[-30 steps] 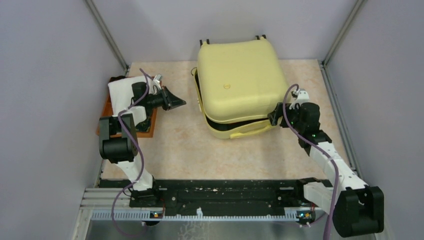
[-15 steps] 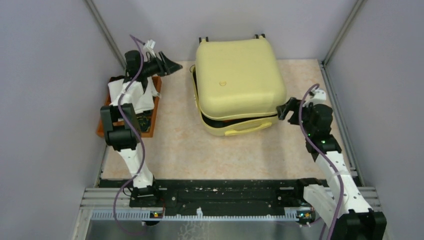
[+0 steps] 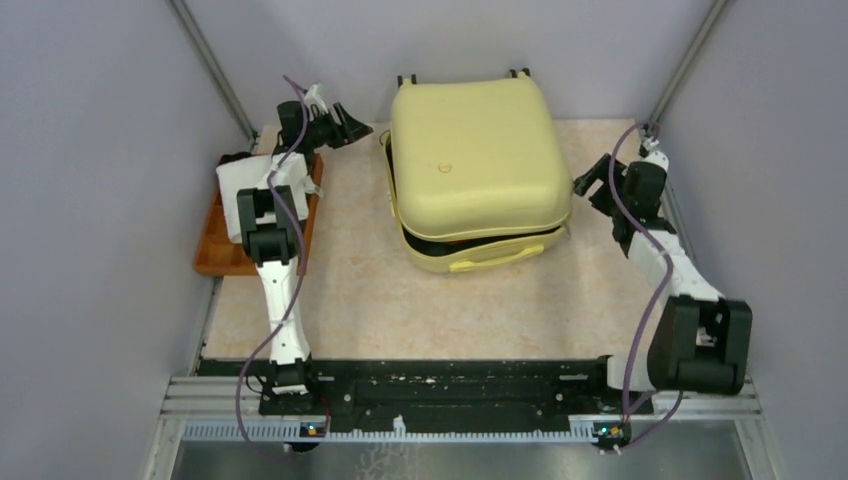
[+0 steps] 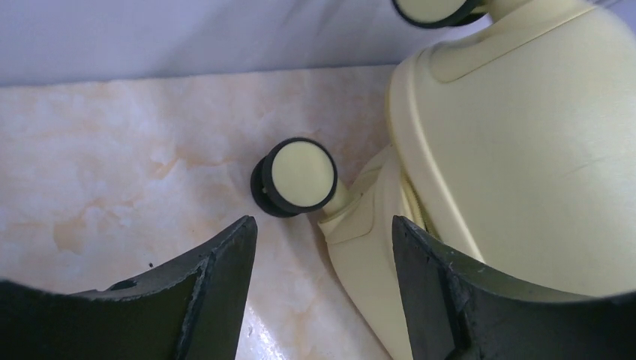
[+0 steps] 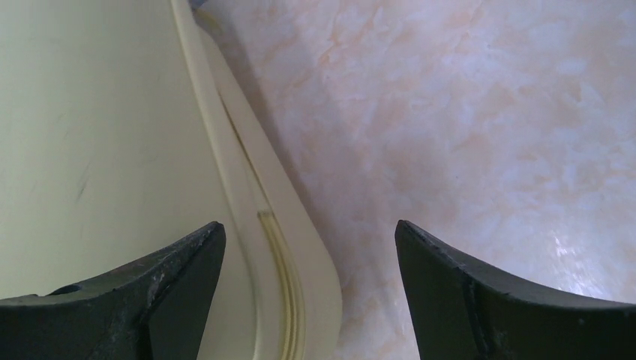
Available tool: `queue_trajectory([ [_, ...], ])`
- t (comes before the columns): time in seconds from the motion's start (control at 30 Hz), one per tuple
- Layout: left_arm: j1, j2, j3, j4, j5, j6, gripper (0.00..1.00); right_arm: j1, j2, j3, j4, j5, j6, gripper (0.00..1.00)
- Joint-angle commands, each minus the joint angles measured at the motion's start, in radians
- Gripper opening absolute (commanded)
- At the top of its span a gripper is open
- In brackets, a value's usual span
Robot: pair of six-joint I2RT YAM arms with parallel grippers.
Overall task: Pack the luggage
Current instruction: Zip the luggage at the center of the board.
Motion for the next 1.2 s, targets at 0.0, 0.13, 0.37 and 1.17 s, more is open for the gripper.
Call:
queue_trajectory([
  [0.0, -0.025, 0.019, 0.046, 0.062, -0.013, -0.01, 0.72, -0.011, 0.204, 0.177, 0.163, -0.065, 0.098, 0.84],
  [0.13, -0.041, 0.05, 0.047, 0.093, 0.001, -0.003, 0.74, -0.005, 0.41, 0.355, 0.152, -0.095, 0.117, 0.83],
  [0.37, -0.082, 0.05, -0.046, 0.218, 0.099, -0.038, 0.71, 0.13, 0.715, 0.679, 0.052, -0.266, 0.069, 0.83],
  [1.17, 0.154, -0.539, -0.633, -0.339, 0.408, 0.663, 0.72, 0.273, 0.6, 0.599, 0.075, -0.379, -0.093, 0.91],
])
